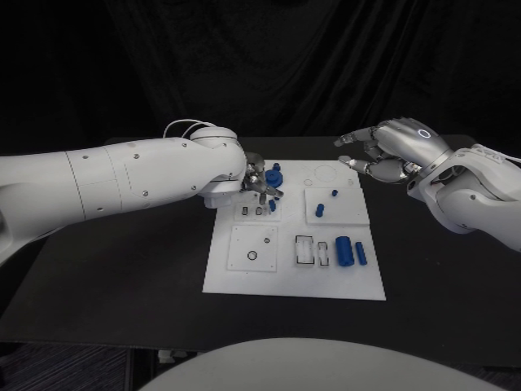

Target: Assemble the parts on the task board

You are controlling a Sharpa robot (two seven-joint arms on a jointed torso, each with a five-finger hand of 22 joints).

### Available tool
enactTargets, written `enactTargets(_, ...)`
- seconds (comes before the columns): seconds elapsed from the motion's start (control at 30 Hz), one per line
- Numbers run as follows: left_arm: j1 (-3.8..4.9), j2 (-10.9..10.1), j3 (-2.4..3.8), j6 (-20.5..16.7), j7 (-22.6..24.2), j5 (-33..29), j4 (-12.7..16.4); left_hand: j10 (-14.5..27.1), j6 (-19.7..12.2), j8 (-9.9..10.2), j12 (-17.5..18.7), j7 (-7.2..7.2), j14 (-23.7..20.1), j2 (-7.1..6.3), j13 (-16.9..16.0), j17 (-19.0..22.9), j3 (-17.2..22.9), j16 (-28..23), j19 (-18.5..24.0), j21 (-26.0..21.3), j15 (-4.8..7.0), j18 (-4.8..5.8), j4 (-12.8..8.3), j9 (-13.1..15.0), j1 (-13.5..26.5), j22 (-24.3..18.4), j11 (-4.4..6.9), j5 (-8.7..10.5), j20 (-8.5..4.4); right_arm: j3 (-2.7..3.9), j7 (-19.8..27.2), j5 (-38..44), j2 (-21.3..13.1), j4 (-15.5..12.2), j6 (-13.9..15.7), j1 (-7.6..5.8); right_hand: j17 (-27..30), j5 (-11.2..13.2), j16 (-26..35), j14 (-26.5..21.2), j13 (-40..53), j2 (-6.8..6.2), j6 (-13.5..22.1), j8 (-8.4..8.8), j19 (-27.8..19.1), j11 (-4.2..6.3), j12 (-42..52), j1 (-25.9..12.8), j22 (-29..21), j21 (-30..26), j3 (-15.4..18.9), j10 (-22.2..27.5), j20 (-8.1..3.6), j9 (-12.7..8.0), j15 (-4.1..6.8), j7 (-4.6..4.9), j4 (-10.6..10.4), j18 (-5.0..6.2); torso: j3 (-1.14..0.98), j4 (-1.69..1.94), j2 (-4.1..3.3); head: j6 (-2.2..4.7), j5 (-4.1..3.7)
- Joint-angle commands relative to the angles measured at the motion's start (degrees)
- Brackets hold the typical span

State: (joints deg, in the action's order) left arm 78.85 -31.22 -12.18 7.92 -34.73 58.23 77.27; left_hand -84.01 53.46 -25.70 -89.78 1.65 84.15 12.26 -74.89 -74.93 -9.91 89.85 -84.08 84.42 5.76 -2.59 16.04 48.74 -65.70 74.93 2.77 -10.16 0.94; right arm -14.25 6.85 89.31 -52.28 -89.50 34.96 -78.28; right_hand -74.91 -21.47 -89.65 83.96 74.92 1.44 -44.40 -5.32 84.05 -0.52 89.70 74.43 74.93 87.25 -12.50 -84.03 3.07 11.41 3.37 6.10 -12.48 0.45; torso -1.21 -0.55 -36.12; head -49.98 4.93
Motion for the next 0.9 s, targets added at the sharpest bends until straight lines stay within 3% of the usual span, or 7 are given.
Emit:
enactTargets(0.03,-0.53,0.39,0.04,0.76,0.2,-0.36,-0.36,-5.99,0.21,0.5,-0.22,0.31,5.85,-0.52,-15.11,-15.07,0.33,0.15,-0.91,-0.33,-0.38,0.1,-0.16,-0.15,0.15,4.75,-0.47,0.23,-0.01,0.04,-0.74,0.46,-0.08,-0.18,-0.09,0.01,-14.95,-0.24,-0.26,6.01,15.08,0.04,-0.37,0.38,4.61,0.0,0.3,0.62,14.16,0.25,-0.38,-5.97,0.18,-0.1,-0.26,-0.03,0.05,0.25,0.04,0.1,-0.03,-0.02,-0.11)
enactTargets(0.23,-1.24,0.86,0.04,0.29,0.88,-0.36,-1.11,-5.99,0.4,1.51,-0.22,0.44,5.85,-0.61,-15.11,-15.07,0.71,0.15,-0.83,-0.47,-0.51,0.06,-0.4,-0.49,-0.14,4.61,-0.6,-0.17,0.11,0.05,-0.98,0.46,-0.05,-0.2,-0.2,0.01,-14.95,-0.27,-0.26,6.01,15.08,0.08,-0.39,0.39,4.61,-0.01,0.3,0.64,14.16,0.26,-0.44,-5.97,0.17,-0.11,-0.26,-0.02,0.05,0.25,-0.05,0.11,0.02,-0.02,-0.12)
enactTargets(0.37,-1.58,1.08,0.04,0.14,1.17,-0.02,-1.45,-5.99,0.78,2.37,-0.22,0.5,5.85,-0.73,-15.11,-15.07,1.17,0.15,-0.79,-0.55,-0.59,0.05,-0.7,-0.7,-0.52,4.57,-0.67,-0.97,0.21,0.05,-1.06,0.46,-0.02,-0.19,-0.23,0.01,-14.97,-0.31,-0.27,6.01,15.08,0.15,-0.42,0.4,4.59,-0.01,0.3,0.65,14.15,0.23,-0.52,-5.97,0.17,-0.12,-0.26,-0.01,0.03,0.26,0.0,0.05,0.0,-0.02,-0.13)
enactTargets(0.9,-2.15,1.75,0.04,-0.55,2.52,1.61,-2.9,-5.99,1.51,3.94,-0.22,0.55,5.85,-0.74,-15.11,-15.07,2.41,0.15,-0.63,-0.83,-0.69,-0.03,-1.24,-0.93,-1.29,4.35,-0.74,-2.91,0.34,0.05,-1.57,0.46,0.08,-0.08,-0.77,0.0,-14.91,-0.35,-0.24,6.0,15.08,0.24,-0.52,0.42,4.59,-0.03,0.3,0.65,14.15,0.22,-0.69,-5.97,0.17,-0.15,-0.26,0.02,-0.01,0.26,-0.01,0.0,-0.03,-0.02,0.09)
